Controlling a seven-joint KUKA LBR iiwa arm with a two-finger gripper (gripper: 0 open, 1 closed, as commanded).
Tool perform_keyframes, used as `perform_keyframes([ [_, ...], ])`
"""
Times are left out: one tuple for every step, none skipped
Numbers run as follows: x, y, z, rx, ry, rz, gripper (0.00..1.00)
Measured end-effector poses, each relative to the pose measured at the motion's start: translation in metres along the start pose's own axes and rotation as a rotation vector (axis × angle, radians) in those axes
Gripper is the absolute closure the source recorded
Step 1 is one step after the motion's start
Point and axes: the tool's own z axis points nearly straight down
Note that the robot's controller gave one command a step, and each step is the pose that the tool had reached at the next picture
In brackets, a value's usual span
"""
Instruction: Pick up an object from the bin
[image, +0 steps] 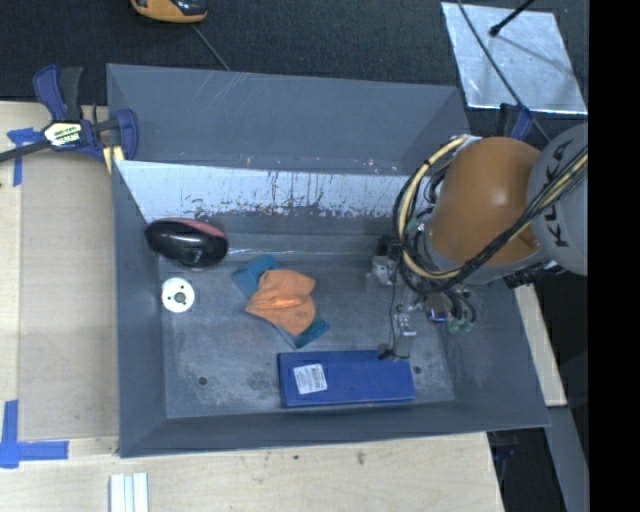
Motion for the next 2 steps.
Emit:
perform_keyframes([
  [-0.002, 0.0, -0.005, 0.0, -0.008, -0.001, 0.0],
  [-0.031, 0.042, 0.046, 0.002, -0.016, -0.058, 0.0],
])
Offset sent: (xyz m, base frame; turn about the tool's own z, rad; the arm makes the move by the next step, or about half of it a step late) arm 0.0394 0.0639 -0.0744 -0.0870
